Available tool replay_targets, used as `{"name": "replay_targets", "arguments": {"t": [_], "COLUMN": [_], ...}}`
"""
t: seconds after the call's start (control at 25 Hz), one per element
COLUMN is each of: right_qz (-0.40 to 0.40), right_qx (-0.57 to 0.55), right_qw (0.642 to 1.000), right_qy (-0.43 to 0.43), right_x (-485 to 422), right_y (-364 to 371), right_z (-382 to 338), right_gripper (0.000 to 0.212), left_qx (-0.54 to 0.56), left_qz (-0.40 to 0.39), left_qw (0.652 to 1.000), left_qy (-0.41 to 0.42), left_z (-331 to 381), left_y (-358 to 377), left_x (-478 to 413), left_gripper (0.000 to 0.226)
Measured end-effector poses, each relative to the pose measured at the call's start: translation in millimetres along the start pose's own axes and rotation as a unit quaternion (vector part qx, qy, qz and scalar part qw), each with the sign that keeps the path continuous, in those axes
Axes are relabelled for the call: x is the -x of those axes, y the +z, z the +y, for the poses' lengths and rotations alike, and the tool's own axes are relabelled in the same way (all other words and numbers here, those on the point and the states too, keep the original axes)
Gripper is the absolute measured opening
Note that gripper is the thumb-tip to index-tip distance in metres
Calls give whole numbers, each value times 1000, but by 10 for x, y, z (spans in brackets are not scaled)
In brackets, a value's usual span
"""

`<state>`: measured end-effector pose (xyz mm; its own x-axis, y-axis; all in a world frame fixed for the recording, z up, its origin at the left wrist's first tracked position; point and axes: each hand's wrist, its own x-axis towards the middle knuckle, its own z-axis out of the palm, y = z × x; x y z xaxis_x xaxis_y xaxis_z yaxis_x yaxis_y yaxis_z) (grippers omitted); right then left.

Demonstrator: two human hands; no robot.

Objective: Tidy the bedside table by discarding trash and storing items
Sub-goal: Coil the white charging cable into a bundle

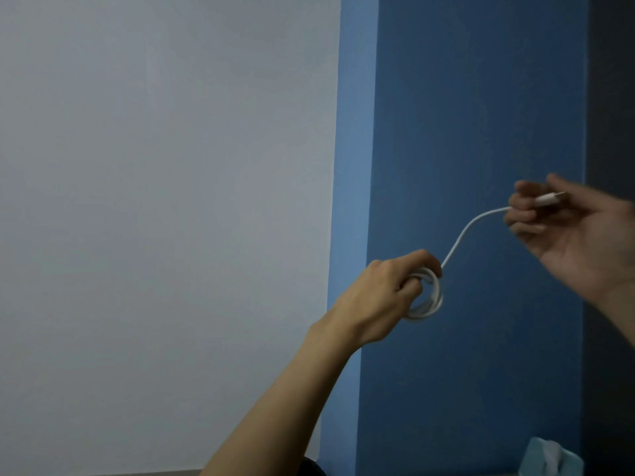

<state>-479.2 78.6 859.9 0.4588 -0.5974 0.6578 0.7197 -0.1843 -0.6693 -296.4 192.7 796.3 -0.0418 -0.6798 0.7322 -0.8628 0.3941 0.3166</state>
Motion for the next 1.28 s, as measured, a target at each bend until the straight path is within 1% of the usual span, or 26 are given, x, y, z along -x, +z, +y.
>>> {"name": "replay_targets", "arguments": {"t": [0.12,0.2,0.36,0.4,0.44,0.52,0.6,0.68,0.72,0.8,0.88,0.96,1.08,1.16,1.28], "right_qz": [-7,-14,-20,-18,-15,-14,-29,-51,-63,-83,-106,-118,-147,-167,-152], "right_qx": [8,4,-3,0,2,16,37,66,81,101,119,149,223,271,279], "right_qw": [1000,1000,999,999,999,997,990,979,973,963,956,952,937,929,943], "right_qy": [8,15,34,41,50,81,135,187,207,235,247,240,223,190,103], "right_x": [22,20,-2,-6,-7,-7,2,31,45,84,115,131,182,209,208], "right_y": [6,8,-44,-56,-69,-89,-106,-92,-67,14,78,121,194,236,258], "right_z": [-2,-14,-50,-54,-53,-57,-57,-76,-86,-97,-78,-30,96,215,391], "right_gripper": [18,16,35,38,42,53,72,89,93,96,94,85,78,72,61], "left_qx": [-2,12,64,69,72,67,57,40,31,33,69,117,184,234,272], "left_qz": [-7,-21,-80,-84,-75,-26,35,69,75,91,113,131,141,147,157], "left_qw": [1000,1000,994,994,994,997,996,994,993,992,986,979,966,954,944], "left_qy": [17,13,-27,-30,-30,-32,-51,-76,-82,-86,-97,-108,-116,-115,-103], "left_z": [-4,-31,-99,-109,-126,-173,-230,-284,-311,-360,-389,-387,-309,-231,-137], "left_y": [-2,-15,-25,-15,1,46,79,99,112,144,180,208,237,245,254], "left_x": [11,6,-18,-26,-36,-69,-111,-159,-179,-216,-233,-237,-263,-291,-331], "left_gripper": [30,25,16,15,14,13,14,23,28,26,18,12,10,12,10]}}
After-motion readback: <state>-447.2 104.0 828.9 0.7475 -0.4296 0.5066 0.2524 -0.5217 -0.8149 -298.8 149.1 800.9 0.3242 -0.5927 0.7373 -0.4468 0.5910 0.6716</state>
